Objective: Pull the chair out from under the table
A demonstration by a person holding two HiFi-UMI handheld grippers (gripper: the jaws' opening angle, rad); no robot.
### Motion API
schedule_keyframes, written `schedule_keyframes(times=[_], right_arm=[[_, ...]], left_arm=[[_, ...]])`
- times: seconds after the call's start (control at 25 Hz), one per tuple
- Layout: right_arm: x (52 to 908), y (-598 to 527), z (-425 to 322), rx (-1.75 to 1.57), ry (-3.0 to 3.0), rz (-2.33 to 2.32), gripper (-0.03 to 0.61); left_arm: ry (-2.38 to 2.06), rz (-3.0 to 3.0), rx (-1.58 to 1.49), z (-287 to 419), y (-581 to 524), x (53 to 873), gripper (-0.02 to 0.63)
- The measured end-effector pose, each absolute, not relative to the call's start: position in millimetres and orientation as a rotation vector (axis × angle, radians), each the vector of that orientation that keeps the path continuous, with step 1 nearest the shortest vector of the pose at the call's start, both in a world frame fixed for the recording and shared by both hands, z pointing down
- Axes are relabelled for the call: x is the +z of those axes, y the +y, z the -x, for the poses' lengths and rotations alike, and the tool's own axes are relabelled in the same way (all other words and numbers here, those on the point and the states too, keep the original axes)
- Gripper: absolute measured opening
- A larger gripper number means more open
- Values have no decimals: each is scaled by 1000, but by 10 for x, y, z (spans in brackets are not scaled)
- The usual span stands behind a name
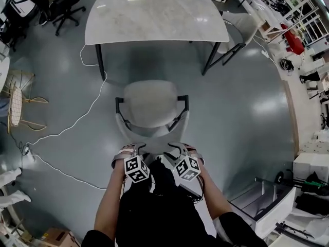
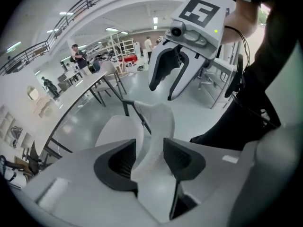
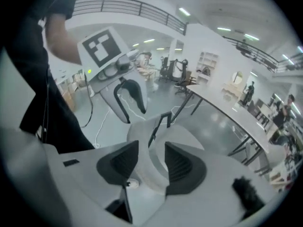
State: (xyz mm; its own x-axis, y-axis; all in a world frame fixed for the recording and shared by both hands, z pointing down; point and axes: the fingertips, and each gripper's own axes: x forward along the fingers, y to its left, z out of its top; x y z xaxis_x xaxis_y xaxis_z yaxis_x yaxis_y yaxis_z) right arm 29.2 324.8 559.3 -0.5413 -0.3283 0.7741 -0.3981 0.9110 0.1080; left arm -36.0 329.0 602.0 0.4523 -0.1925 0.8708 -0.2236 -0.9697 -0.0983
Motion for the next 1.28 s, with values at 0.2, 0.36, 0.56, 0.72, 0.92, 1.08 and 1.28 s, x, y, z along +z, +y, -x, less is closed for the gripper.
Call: schedule_keyframes(times=[0.2,0.36,0.56,0.72,0.92,1.08,1.28], right_arm=[[4983,2950,-378,179,-2275,-825,98],[4586,2846,-472,256,-2335,-1039,34],[4074,2790,-530,326,-2406,-1293,21],[3748,2792,-621,321,-2421,-1501,18],[3392,2844,-633,340,-2488,-1646,17],[3527,2889,-623,386,-2469,-1671,17],[3640,2938,-551,445,-2466,-1673,15]], left_arm=[[-575,-2719,1472,384,3107,5580,172],[-782,-2722,1265,409,2981,5262,118],[-936,-2613,766,501,2921,4738,20],[-1022,-2603,615,552,2937,4344,11],[-1261,-2636,485,679,2914,3837,8],[-1322,-2652,460,664,2955,3853,8],[-1293,-2658,418,627,2967,3847,8]])
